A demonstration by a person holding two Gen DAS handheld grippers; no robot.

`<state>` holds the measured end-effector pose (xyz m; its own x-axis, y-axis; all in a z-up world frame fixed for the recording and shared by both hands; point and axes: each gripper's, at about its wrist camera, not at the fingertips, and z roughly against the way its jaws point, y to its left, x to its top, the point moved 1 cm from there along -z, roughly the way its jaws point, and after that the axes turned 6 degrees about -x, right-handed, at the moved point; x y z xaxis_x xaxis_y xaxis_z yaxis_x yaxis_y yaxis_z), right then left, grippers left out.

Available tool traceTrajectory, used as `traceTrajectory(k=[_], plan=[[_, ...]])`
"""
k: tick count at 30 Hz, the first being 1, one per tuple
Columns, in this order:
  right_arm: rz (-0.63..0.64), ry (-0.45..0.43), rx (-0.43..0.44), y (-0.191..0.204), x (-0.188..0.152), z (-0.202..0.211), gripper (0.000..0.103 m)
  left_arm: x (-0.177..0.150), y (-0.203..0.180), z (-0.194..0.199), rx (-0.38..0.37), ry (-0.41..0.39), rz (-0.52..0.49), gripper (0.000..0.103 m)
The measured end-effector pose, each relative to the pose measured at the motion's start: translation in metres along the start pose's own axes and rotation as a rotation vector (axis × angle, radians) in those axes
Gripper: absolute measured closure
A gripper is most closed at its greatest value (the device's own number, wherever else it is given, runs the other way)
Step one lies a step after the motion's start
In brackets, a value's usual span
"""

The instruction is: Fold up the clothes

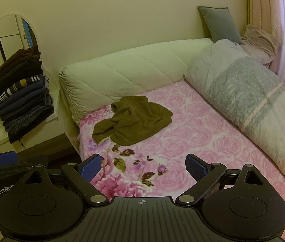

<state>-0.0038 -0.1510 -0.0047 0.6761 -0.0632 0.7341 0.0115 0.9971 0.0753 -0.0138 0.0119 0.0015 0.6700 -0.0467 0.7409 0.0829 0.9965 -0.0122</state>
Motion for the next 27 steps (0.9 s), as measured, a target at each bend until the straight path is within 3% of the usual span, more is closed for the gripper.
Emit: traceTrajectory(k=[27], plan=[[-0.033,-0.003,-0.019,-0.012,-0.006,-0.003,0.01,0.004,-0.005,-0.006,-0.034,0.001,-0.01,0.046]])
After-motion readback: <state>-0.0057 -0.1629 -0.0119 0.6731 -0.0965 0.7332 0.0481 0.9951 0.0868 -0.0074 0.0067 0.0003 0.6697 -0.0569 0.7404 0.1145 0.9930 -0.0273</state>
